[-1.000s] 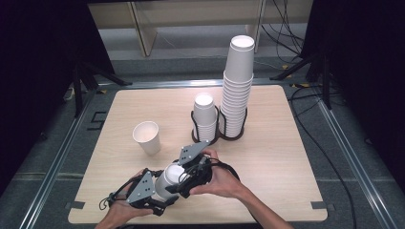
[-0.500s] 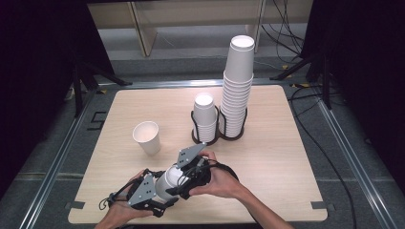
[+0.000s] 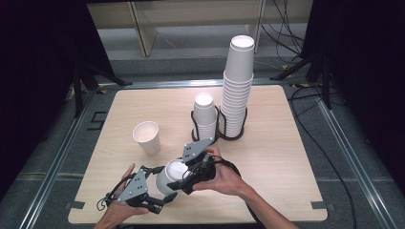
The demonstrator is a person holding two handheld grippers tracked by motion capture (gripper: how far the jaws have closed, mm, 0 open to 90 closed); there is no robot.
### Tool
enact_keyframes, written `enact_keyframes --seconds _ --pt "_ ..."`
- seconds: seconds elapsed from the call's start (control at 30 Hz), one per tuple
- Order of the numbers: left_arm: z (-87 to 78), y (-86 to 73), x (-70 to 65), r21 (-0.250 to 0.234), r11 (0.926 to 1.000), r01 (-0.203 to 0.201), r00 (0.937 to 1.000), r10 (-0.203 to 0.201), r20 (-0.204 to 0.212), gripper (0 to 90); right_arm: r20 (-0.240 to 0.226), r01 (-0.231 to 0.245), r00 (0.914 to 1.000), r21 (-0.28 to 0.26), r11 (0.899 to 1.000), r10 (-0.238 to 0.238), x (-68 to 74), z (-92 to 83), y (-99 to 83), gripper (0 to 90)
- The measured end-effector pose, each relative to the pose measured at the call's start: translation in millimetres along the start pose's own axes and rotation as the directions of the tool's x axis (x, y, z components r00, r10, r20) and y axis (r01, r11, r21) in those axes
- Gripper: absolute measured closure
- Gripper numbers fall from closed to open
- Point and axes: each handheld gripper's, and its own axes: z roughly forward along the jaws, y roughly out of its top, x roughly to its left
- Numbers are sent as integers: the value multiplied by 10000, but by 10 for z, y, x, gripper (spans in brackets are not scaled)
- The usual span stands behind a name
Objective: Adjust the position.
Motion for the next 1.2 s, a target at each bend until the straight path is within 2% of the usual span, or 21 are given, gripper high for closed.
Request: enact_keyframes --seconds 0.13,0.17,0.2,0.23,0.3,0.37,0.43,0.47,0.5,0.53,0.57,0.63,0.67,0.73,0.8,0.87,0.93,1.0,1.03,1.1,1.2 --pt "-51 15 22 -396 9990 197 9996 -206 -208 144 131 -292 9995 -317 9991 296 -67 -84 -9 224" --pt "-59 20 27 -502 9982 340 9991 -352 -235 143 123 -516 9986 -475 9975 522 -89 -117 -17 224" --pt "-52 16 37 -794 9956 494 9983 -516 -259 144 258 -485 9984 -651 9967 502 -113 -141 -20 225" --pt "-68 20 48 -674 9966 475 9982 -499 -346 144 264 -715 9970 -680 9951 734 -134 -185 -23 225" --pt "-80 14 70 -687 9955 655 9967 -686 -434 144 495 -621 9965 -970 9933 671 -172 -233 -25 226" --pt "-83 10 91 -798 9924 941 9939 -983 -504 144 549 -780 9949 -1064 9913 842 -193 -291 -21 226" --pt "-80 6 109 -979 9861 1345 9889 -1398 -498 144 585 -827 9941 -1374 9871 914 -204 -338 -9 225" --pt "-81 3 120 -1042 9838 1457 9871 -1516 -508 144 558 -1152 9907 -1459 9826 1244 -187 -357 -6 226" --pt "-79 0 125 -1095 9810 1604 9848 -1665 -493 144 613 -838 9936 -1572 9840 944 -206 -373 6 226" --pt "-80 0 131 -1064 9800 1682 9835 -1741 -486 144 582 -856 9936 -1665 9823 964 -203 -386 15 226" --pt "-59 -9 137 -1365 9740 1806 9816 -1872 -371 144 551 -858 9938 -1762 9806 968 -202 -388 19 226" --pt "-75 -2 136 -1316 9689 2097 9757 -2162 -368 141 496 -934 9933 -1885 9776 1045 -185 -398 35 226" --pt "-80 1 138 -1350 9692 2060 9764 -2127 -372 143 455 -928 9936 -1905 9773 1032 -179 -394 39 226" --pt "-66 3 132 -1644 9645 2066 9769 -2127 -205 140 450 -889 9940 -1965 9765 996 -173 -384 45 226" --pt "-80 14 122 -1450 9670 2093 9761 -2155 -283 140 368 -890 9945 -1968 9764 981 -173 -370 46 226" --pt "-71 20 114 -1515 9634 2213 9739 -2264 -176 136 215 -1050 9935 -2007 9740 1116 -159 -349 47 226" --pt "-63 27 105 -1563 9607 2295 9718 -2350 -174 133 158 -966 9947 -2089 9732 1021 -158 -331 52 227" --pt "-56 32 101 -1578 9617 2243 9728 -2305 -218 114 68 -987 9947 -2123 9722 1025 -149 -317 56 227" --pt "-44 38 92 -1614 9586 2348 9701 -2417 -242 100 -53 -1282 9915 -2064 9700 1299 -130 -314 57 227" --pt "-39 45 88 -1500 9599 2370 9693 -2441 -306 78 -149 -1073 9942 -2195 9697 1066 -136 -286 63 227" --pt "-33 51 77 -1607 9608 2258 9720 -2332 -286 66 -289 -1099 9939 -2182 9697 1062 -121 -246 65 227"
